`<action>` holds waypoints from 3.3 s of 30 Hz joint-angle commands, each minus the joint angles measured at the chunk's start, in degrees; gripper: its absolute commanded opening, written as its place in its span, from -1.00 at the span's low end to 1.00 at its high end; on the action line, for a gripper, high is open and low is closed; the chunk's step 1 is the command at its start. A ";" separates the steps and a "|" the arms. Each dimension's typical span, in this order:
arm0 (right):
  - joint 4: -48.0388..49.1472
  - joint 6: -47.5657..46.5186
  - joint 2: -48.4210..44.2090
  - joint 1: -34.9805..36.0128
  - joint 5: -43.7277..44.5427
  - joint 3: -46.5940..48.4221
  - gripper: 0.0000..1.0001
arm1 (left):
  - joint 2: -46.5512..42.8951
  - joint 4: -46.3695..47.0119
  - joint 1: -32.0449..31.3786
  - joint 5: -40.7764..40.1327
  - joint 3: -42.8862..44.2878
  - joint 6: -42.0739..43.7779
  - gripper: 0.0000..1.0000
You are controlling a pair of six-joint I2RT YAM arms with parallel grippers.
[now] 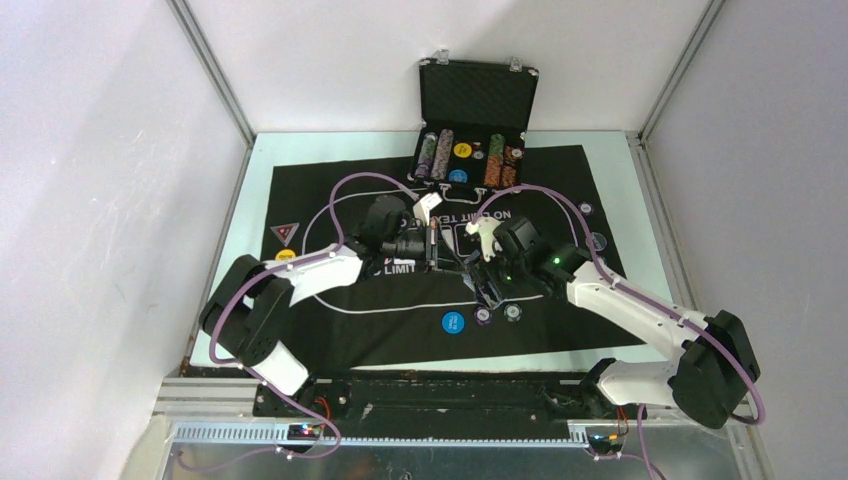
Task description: Distribute texas hold em gaming equipment
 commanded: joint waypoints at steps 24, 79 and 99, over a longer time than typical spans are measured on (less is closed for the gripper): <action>1.70 0.08 -1.46 0.29 0.92 0.42 -1.00 | -4.91 -10.65 0.31 -4.90 2.03 7.75 -0.96; -0.13 6.90 -3.06 -7.02 15.05 -0.24 -1.00 | -0.44 -17.92 9.71 4.44 8.71 22.55 -1.00; 1.08 7.00 -4.04 -8.72 12.95 -1.91 -1.00 | 41.24 -68.59 8.47 1.01 65.38 59.04 -1.00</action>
